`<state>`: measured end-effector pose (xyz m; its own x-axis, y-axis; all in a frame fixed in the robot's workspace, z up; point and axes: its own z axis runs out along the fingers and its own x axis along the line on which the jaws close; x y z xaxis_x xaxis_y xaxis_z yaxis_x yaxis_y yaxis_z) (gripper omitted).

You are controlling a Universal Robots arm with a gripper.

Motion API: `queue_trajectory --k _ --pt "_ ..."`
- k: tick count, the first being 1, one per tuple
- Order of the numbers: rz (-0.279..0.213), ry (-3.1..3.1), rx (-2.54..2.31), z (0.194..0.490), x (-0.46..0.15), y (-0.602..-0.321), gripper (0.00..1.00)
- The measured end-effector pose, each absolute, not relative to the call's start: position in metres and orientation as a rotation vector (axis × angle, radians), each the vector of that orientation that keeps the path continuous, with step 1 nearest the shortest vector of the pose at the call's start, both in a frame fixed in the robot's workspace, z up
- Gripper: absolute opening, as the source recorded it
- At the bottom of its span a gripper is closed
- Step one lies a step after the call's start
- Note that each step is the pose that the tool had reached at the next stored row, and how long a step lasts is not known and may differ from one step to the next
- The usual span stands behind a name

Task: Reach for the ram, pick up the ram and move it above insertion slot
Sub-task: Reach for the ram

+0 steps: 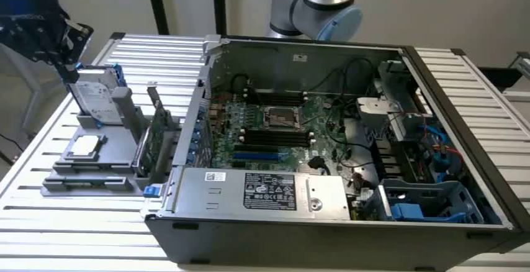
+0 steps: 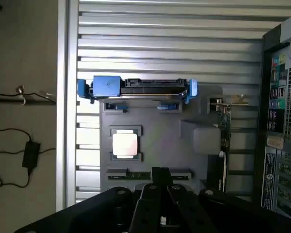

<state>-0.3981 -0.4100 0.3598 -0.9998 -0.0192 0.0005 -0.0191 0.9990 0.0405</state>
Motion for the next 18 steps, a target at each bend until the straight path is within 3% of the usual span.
queue_trajectory --k 14,18 --pt "-0.065 -3.14 0.03 0.36 -0.398 -0.41 0.11" --pt "-0.065 -3.14 0.03 0.36 -0.398 -0.425 0.11"
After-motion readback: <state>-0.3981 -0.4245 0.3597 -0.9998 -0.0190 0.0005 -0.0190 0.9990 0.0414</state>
